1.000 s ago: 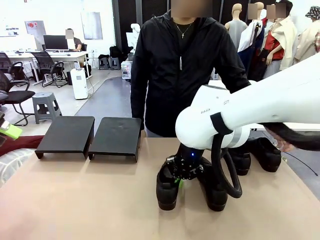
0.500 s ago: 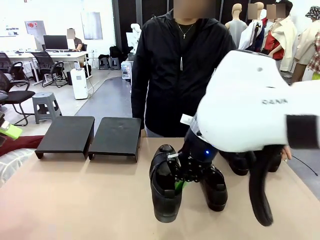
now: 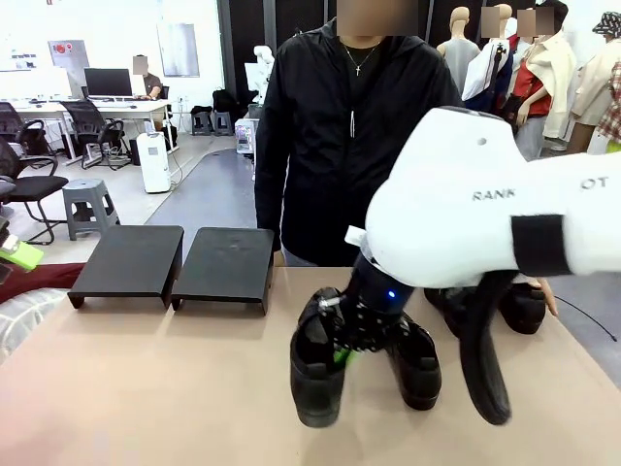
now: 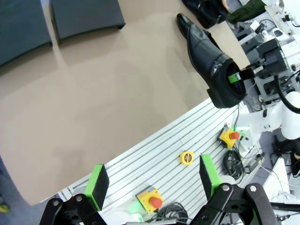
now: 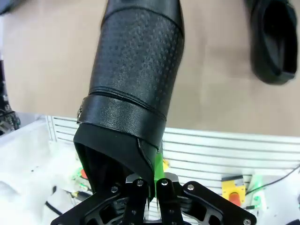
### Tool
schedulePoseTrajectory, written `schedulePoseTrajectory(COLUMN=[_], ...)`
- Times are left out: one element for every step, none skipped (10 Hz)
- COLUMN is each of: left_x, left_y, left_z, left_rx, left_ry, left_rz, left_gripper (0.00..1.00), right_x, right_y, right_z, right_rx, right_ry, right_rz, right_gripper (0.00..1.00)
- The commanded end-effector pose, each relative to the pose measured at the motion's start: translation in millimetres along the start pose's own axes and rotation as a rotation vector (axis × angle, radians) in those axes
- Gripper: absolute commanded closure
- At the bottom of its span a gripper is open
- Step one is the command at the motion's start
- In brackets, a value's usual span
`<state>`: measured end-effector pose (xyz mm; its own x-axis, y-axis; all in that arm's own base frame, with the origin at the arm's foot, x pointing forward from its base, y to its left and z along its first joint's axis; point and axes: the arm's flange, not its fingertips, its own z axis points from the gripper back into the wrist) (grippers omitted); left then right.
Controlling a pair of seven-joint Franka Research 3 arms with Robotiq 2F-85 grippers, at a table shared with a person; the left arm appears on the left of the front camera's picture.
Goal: Organize the shoes by placing them on the stand.
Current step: Pick up one Shoe and place it in the middle of the table.
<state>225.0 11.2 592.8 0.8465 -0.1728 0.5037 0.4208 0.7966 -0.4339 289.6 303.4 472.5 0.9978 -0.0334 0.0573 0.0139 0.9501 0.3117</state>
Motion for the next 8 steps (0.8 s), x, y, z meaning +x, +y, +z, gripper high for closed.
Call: schedulePoseTrajectory(left_x=[0,0,0,0,0,0,0,0], left_y=[2,2,2,2,2,2,2,2], left_z=[2,2,2,2,2,2,2,2], left_rx=[-0.022,-0.022,-0.022,-0.022,-0.022,-0.022,-0.022,-0.022], left_ry=[-0.002,-0.002,-0.002,-0.002,-0.002,-0.002,-0.002,-0.002], left_rz=[-0.017,-0.017,-0.017,-0.017,-0.017,-0.017,-0.017,-0.017], left_gripper=[0.00,0.00,0.00,0.00,0.00,0.00,0.00,0.00], right_x=[43,59,70,74,75,72,69,68], right_y=[62,86,101,108,117,133,149,163], right_z=[3,0,-6,-12,-22,-43,-67,-94], right_rx=[0.052,0.010,-0.016,-0.019,0.012,0.020,0.015,-0.042], right_ry=[-0.086,-0.071,-0.046,-0.033,-0.008,0.048,0.108,0.119], right_rz=[0.101,0.146,0.165,0.183,0.191,0.256,0.267,0.194], right_gripper=[1.00,1.00,1.00,1.00,1.00,1.00,1.00,1.00])
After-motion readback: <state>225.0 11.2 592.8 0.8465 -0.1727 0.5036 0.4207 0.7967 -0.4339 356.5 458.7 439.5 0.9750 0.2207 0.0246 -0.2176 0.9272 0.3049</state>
